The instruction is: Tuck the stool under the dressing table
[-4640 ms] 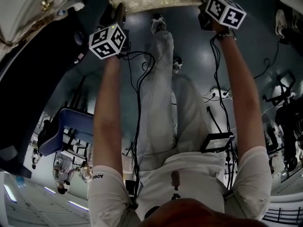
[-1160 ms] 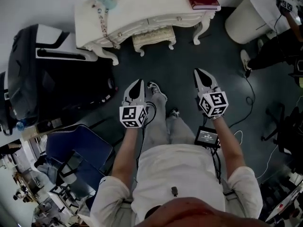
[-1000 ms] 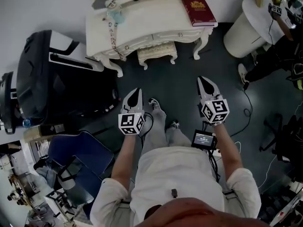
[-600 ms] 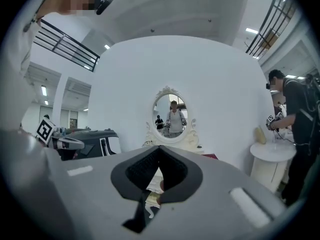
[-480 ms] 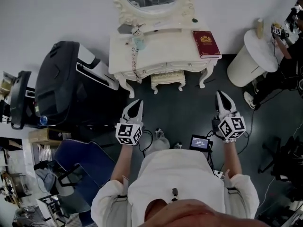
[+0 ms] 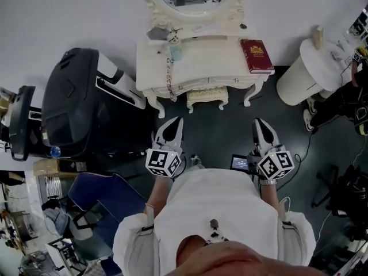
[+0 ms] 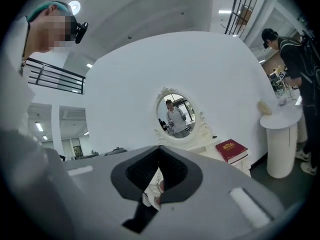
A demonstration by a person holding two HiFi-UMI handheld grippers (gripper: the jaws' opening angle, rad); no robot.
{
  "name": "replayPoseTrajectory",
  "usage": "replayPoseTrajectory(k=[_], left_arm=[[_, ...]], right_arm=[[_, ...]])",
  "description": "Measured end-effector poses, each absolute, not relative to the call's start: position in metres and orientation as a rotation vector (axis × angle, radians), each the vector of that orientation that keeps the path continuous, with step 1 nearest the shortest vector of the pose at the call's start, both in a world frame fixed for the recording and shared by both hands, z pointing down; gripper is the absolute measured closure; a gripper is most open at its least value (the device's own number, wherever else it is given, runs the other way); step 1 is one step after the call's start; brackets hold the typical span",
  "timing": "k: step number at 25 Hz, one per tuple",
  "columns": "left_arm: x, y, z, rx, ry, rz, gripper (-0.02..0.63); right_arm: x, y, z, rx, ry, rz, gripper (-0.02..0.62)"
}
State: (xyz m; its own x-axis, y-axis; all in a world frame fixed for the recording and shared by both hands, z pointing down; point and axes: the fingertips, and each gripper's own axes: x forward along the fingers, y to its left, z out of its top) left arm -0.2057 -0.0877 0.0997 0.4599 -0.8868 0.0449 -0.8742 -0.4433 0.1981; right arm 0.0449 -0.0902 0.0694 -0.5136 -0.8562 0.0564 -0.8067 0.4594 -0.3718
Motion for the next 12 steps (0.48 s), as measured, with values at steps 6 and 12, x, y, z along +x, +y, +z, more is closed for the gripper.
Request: replayPoseTrajectory(k=[6,12], left_arm=[[-0.193,-0.107,0.099,2.621,-1.389,-0.063,0.6],[-0.179,-0.106,0.101,2.642,-1.335,-0.047,0.6]], right_arm=[[-0.003,-0.1,0.068,-1.478,2.602,-0.457,0.589],[-0.016,-0.095,0.085,-1.48,2.592,-0.518,0.589]])
